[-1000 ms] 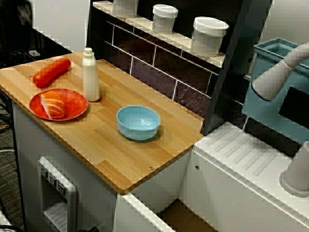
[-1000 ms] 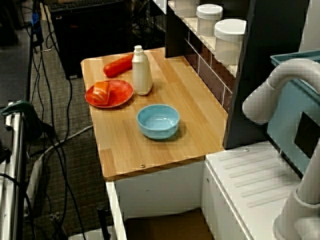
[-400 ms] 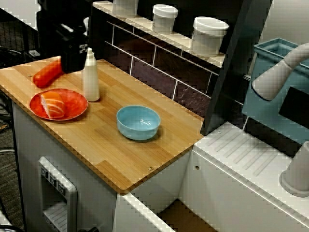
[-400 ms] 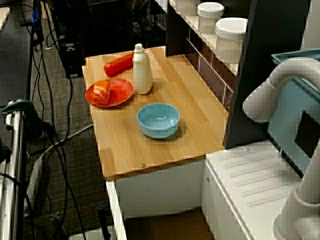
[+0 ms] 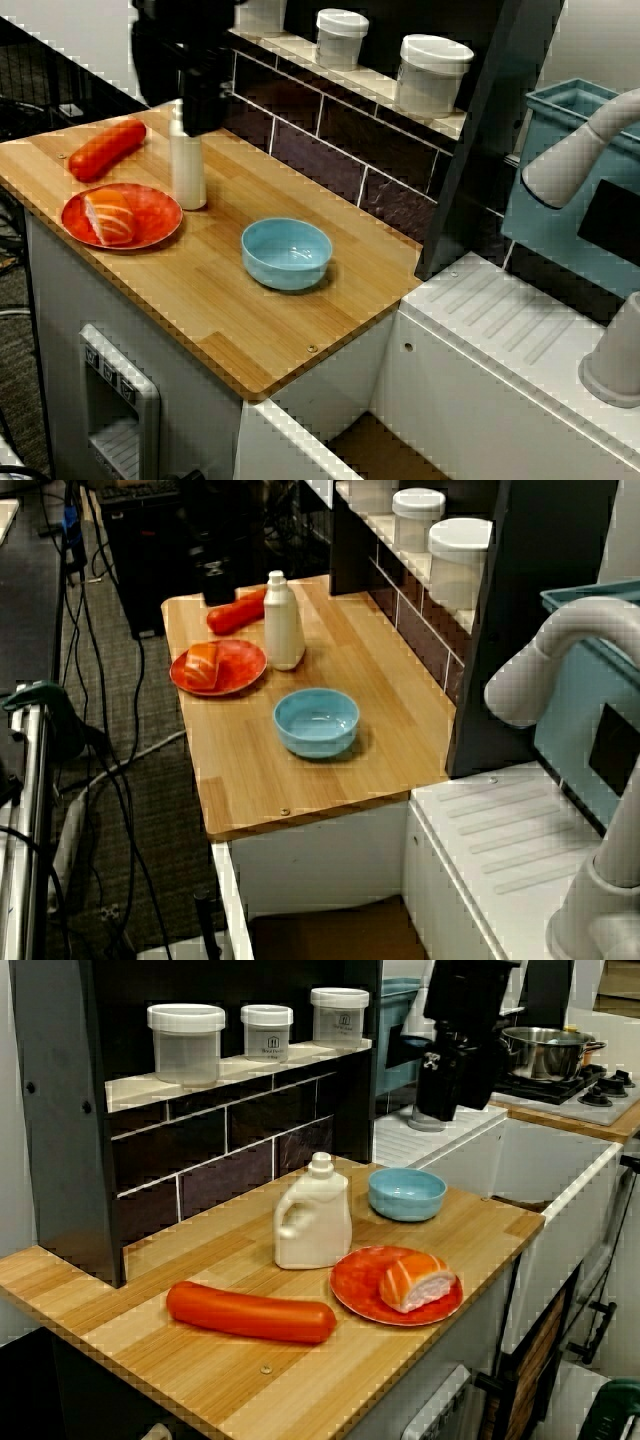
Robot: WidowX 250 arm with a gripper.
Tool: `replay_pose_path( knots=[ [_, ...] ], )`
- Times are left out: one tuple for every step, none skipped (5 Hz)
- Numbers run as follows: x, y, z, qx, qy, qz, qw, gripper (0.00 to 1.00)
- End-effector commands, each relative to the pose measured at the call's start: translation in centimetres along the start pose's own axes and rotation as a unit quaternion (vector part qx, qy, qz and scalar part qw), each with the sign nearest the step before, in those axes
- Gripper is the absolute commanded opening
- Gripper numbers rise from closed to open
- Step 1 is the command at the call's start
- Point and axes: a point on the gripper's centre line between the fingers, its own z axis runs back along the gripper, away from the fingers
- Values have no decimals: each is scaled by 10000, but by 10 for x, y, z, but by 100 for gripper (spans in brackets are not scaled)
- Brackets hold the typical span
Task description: Push into sink
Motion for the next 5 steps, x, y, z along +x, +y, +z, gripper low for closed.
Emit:
replay_pose_path(
  knots=[
    [43,-29,-1,-116,-334,141,9993,100],
    [46,-48,-8,-153,-343,45,9993,100],
    [44,-57,-19,-156,-317,34,9994,100],
    [41,-66,-29,-114,-349,-8,9993,100],
    [41,-75,-35,-141,-294,-22,9995,100]
  ],
)
